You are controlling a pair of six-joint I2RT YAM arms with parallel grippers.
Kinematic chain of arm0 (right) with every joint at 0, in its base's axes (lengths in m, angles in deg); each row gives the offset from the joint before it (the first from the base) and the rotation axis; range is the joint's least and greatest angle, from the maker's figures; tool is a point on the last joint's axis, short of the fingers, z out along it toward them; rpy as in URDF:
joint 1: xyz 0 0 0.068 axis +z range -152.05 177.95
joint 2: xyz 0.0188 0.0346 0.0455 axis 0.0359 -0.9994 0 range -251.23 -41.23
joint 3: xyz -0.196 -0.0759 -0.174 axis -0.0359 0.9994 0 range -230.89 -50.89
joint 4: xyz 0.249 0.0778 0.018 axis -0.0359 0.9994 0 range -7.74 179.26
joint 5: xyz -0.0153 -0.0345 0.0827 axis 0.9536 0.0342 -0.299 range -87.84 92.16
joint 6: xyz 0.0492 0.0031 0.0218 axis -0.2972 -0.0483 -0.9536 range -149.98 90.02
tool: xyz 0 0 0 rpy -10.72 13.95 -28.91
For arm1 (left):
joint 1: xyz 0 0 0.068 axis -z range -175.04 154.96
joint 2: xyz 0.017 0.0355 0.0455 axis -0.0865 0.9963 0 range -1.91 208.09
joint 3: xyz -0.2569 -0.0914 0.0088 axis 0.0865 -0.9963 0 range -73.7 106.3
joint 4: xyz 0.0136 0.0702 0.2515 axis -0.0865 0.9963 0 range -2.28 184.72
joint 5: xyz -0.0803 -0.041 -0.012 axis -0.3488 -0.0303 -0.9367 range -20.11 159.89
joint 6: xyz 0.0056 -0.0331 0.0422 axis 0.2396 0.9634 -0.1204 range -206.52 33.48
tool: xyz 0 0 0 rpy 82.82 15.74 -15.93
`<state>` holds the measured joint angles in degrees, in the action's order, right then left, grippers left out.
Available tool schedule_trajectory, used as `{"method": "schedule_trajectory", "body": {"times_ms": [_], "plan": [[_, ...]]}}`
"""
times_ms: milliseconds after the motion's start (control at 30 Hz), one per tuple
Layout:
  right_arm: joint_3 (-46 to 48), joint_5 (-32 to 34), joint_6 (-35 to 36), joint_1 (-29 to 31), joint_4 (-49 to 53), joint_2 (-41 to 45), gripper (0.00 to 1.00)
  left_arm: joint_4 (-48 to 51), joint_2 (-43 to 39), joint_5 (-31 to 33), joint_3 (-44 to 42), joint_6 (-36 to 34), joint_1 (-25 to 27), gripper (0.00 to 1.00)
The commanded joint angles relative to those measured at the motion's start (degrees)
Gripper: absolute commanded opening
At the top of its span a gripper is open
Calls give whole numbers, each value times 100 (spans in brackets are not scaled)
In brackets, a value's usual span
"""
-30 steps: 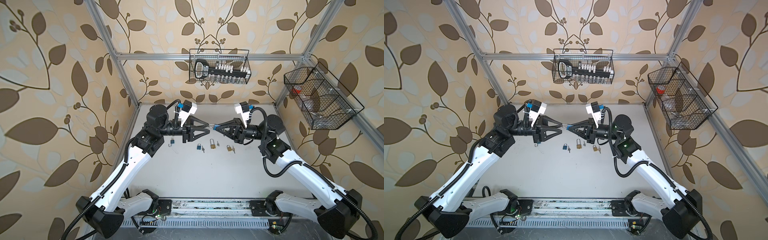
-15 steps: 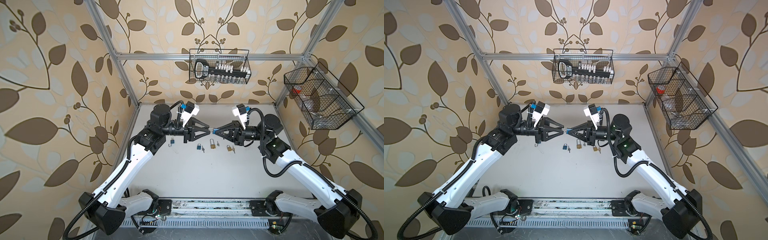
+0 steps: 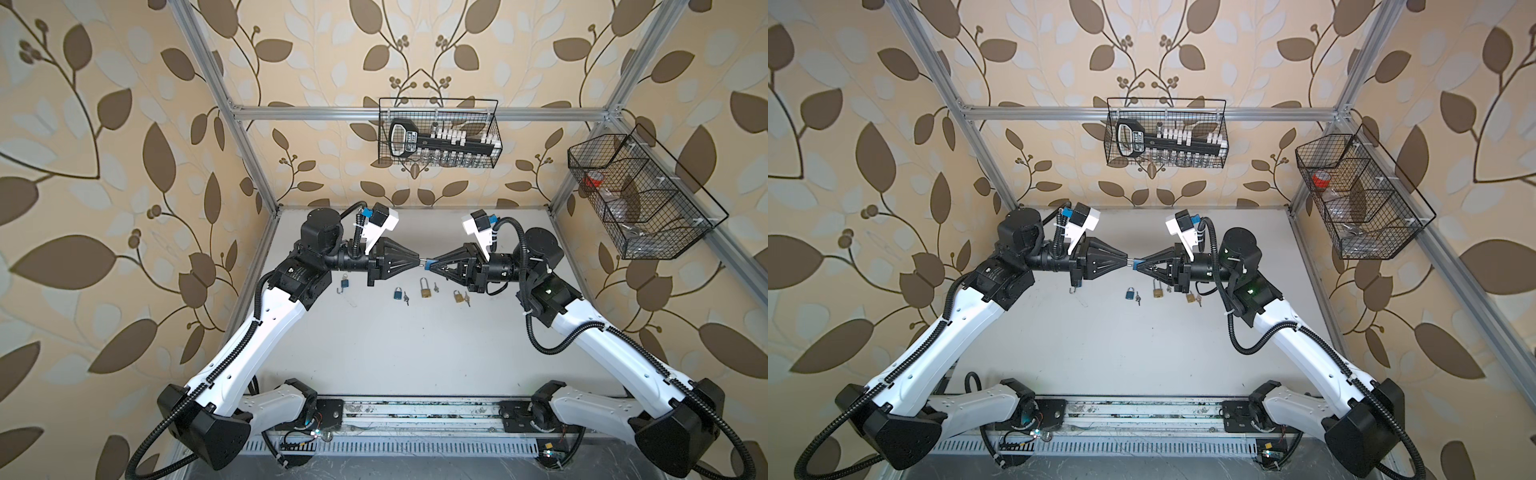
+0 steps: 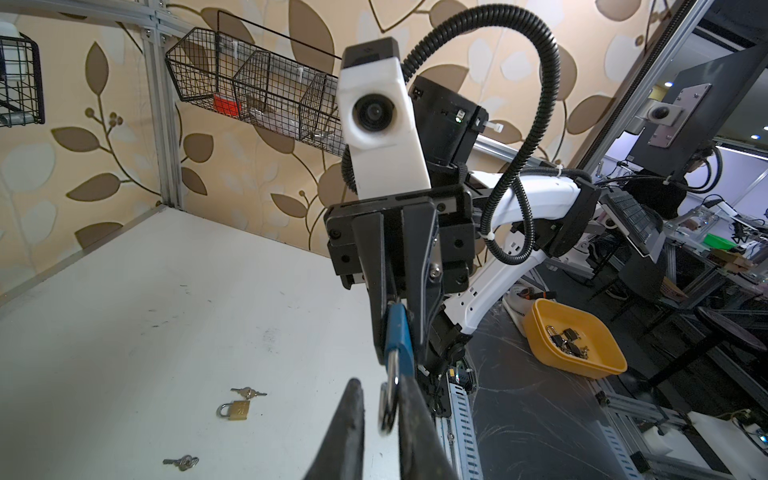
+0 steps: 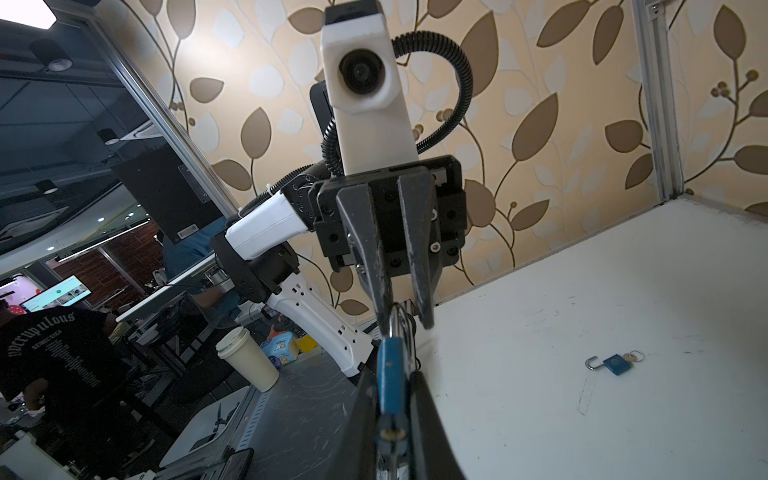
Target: Lock with the key
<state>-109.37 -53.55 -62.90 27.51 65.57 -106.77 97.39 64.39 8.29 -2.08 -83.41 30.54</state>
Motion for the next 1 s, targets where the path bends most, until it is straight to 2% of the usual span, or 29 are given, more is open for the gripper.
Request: {"method": "schedule_trajectory", "body": {"times_ms": [0, 233, 333, 467, 800, 967], "plan": [[-200, -14, 92, 10, -142, 131, 0, -89, -30, -203, 228, -66, 34, 14], [-193, 24, 76, 9, -220, 143, 0, -79, -56, -203, 203, -71, 34, 12], [-198, 18, 75, 13, -229, 147, 0, -79, -56, -202, 204, -66, 34, 9], [-165, 24, 82, 7, -243, 155, 0, -104, -47, -216, 204, -54, 34, 0], [-164, 68, 260, 12, -109, 70, 0, -191, 3, -467, 189, 41, 42, 0], [-123, 14, 129, 24, -388, -67, 0, -325, 151, -624, 168, 111, 327, 0]]}}
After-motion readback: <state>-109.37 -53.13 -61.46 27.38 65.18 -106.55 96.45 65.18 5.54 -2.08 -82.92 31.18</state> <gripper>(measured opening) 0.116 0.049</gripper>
